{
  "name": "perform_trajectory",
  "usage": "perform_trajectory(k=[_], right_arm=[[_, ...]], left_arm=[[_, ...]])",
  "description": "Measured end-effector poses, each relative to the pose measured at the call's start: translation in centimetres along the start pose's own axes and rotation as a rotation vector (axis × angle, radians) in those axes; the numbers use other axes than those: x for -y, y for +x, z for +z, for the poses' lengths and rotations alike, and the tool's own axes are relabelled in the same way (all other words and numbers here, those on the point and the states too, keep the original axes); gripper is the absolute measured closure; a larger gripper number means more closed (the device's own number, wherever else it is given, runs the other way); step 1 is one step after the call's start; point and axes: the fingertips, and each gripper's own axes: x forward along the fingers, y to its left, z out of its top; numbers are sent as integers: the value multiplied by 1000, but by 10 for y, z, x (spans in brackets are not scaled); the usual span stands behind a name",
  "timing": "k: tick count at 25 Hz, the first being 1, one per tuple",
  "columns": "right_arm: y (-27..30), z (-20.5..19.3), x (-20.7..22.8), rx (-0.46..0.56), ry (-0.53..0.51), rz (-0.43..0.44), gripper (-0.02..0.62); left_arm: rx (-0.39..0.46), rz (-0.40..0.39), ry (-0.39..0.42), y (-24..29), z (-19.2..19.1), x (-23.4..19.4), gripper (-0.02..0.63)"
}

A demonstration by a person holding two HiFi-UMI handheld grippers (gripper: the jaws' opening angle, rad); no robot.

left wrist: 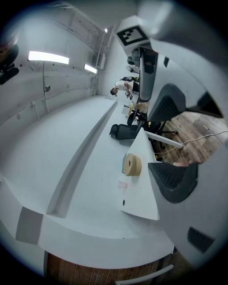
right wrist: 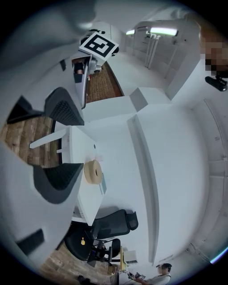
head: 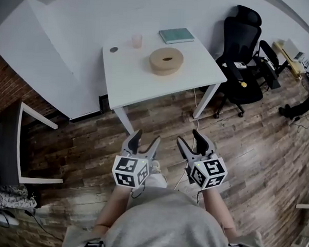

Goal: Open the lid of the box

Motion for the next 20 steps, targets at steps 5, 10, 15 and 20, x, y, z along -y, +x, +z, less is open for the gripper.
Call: perform_trajectory(k=[5,10,15,20], right_arm=[[46,15,12,-11,-1,-10,334],[80,18,21,-31,-7,-8,333],[120,26,35,-40,-10,-6,330],[156,34,46,-43,-19,-1,328]], left_arm=[[-15,-4,2,33,18,-36,345],[-25,-2,-2,60,25,-61,344],[-40,-1,-4,90,35,-89,342],[-47,2,-4,114,43,-112,342]])
